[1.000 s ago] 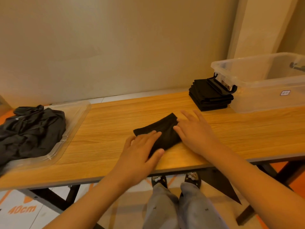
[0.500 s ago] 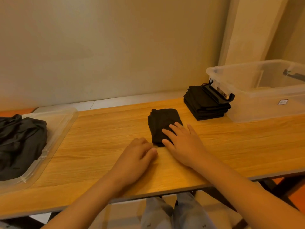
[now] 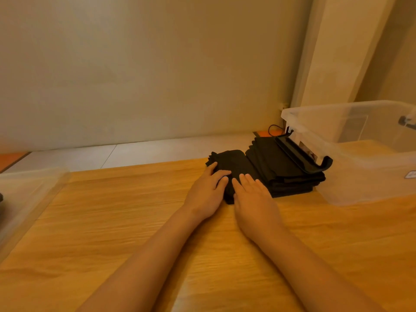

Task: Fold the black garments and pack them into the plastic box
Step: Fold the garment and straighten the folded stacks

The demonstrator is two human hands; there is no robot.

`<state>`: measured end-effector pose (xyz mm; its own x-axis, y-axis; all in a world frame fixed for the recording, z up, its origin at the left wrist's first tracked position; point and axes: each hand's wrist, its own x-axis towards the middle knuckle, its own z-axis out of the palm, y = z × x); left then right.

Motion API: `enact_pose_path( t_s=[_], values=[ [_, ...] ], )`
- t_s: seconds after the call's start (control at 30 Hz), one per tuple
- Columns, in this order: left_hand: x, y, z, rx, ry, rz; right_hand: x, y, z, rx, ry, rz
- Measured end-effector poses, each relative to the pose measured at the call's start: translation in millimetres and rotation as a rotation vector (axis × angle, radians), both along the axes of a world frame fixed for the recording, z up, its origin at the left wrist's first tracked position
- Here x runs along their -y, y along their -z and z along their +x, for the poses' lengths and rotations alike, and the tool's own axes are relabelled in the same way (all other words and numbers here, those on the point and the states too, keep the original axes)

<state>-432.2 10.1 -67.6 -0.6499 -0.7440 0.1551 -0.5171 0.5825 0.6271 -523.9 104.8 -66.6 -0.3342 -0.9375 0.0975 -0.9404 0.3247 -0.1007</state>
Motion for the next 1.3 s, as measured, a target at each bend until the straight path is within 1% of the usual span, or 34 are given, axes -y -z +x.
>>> enact_pose_path(
  t_s=[0.13,0.33,0.4,0.47,0.57,0.63,0.67,0.7,0.73,0.77,0.83,0.9,0.93,1.0,1.07,1.13,1.17,1.3],
  values=[
    [4.8,4.3,2.5,-0.073,0.017,-0.007,-5.3,-2.3,10.3,0.075,0.02,-0.027],
    [6.5,8.3,5.3,-0.026,0.047,-0.046,-9.0,-2.5,6.3,0.114,-0.002,-0.029],
    [4.9,7.8,4.6,0.017,0.062,-0.08,-11.4,-3.4,4.2,0.129,-0.035,-0.036],
    [2.2,7.3,4.4,0.064,0.082,-0.095,-18.2,-11.5,0.3,0.215,-0.048,-0.128],
    [-4.9,5.1,6.2,0.11,0.08,-0.051,-41.0,-25.0,-14.1,0.367,0.036,-0.381],
    [-10.4,-0.1,6.0,0.152,0.019,-0.14,-61.7,-25.1,-29.1,0.442,0.124,-0.445],
    [-15.0,-4.8,4.3,0.138,-0.003,-0.193,-71.6,-22.9,-37.1,0.47,0.171,-0.453],
    [-21.1,-10.7,0.2,0.083,-0.002,-0.205,-79.8,-20.3,-44.4,0.495,0.22,-0.457],
    [-28.7,-17.5,-6.4,0.009,0.023,-0.164,-86.1,-18.2,-50.8,0.521,0.272,-0.448],
    [-37.4,-23.7,-15.6,-0.07,0.061,-0.076,-89.9,-17.0,-56.1,0.554,0.319,-0.428],
    [-52.8,-30.2,-38.6,-0.213,0.14,0.184,-92.2,-16.4,-62.3,0.673,0.366,-0.387],
    [-60.6,-32.2,-61.5,-0.326,0.162,0.449,-88.8,-16.6,-63.4,0.799,0.352,-0.4],
    [-61.7,-32.2,-71.9,-0.355,0.139,0.529,-86.4,-15.9,-64.6,0.83,0.345,-0.423],
    [-60.9,-32.4,-89.3,-0.354,0.072,0.579,-82.1,-13.9,-67.7,0.863,0.351,-0.47],
    [-59.7,-32.4,-101.5,-0.336,0.022,0.545,-79.5,-15.1,-68.3,0.915,0.366,-0.505],
    [-60.2,-31.1,-107.5,-0.328,0.034,0.484,-78.4,-16.0,-68.7,0.986,0.376,-0.553],
    [-61.1,-29.4,-108.1,-0.295,0.051,0.439,-77.9,-15.5,-69.2,1.008,0.372,-0.572],
    [-61.8,-16.1,-100.8,-0.052,0.078,0.18,-78.1,-11.0,-72.1,0.989,0.352,-0.545]
  ],
)
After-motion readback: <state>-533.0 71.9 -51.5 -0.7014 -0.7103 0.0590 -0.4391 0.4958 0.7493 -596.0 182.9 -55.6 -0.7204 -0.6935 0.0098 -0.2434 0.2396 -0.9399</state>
